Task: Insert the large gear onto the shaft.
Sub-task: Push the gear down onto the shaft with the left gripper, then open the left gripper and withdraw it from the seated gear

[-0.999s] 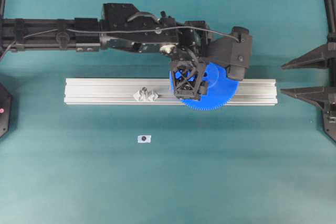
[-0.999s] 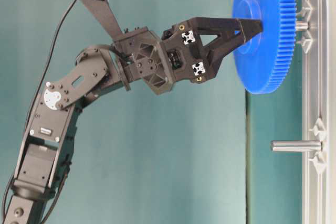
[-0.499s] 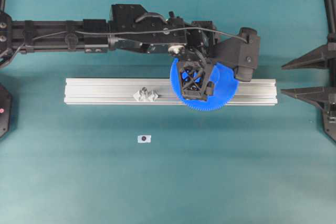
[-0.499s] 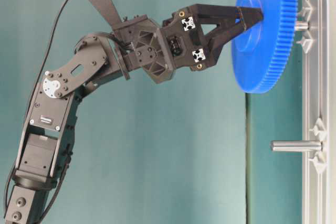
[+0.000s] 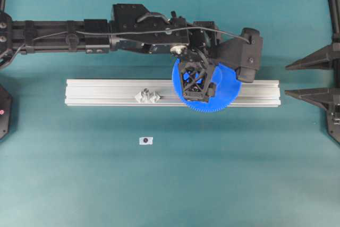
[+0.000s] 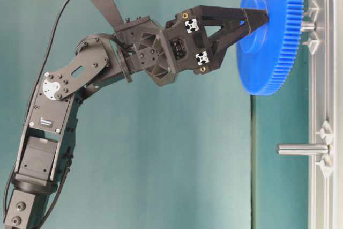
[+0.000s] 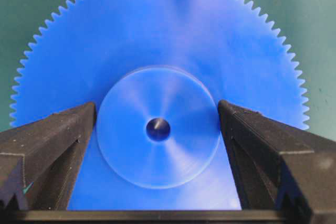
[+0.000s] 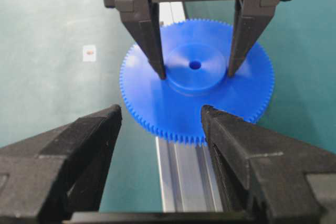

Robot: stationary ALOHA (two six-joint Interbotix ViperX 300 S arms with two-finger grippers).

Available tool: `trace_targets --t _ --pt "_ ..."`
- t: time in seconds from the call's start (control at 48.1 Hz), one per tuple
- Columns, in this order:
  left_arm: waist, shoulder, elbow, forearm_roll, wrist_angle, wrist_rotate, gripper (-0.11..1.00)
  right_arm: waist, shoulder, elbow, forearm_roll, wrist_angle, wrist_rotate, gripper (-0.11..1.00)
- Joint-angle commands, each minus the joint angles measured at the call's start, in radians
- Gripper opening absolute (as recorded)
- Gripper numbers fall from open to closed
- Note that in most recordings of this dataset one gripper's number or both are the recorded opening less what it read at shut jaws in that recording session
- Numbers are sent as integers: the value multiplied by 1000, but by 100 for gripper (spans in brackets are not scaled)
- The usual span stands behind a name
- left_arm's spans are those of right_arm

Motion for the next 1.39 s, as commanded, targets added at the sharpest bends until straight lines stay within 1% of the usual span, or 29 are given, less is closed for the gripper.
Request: trace_targets --t 0.0,0.291,0.895,1.061,1.207,1.373 --pt "3 -61 -31 3 -5 0 91 -3 8 -11 2 -8 9 69" --pt "-3 -84 -52 6 -5 0 91 -3 6 -15 2 -6 9 69" --pt "-5 -98 -26 3 -2 -3 91 -3 -3 -17 2 0 9 69" --pt "-8 -147 28 3 12 -14 91 -3 -23 -17 3 26 9 70" --pt "-12 -210 101 3 25 -18 91 -3 -35 -17 3 52 9 69" --pt "-12 -285 179 3 18 -51 91 -3 -37 -14 2 60 9 69"
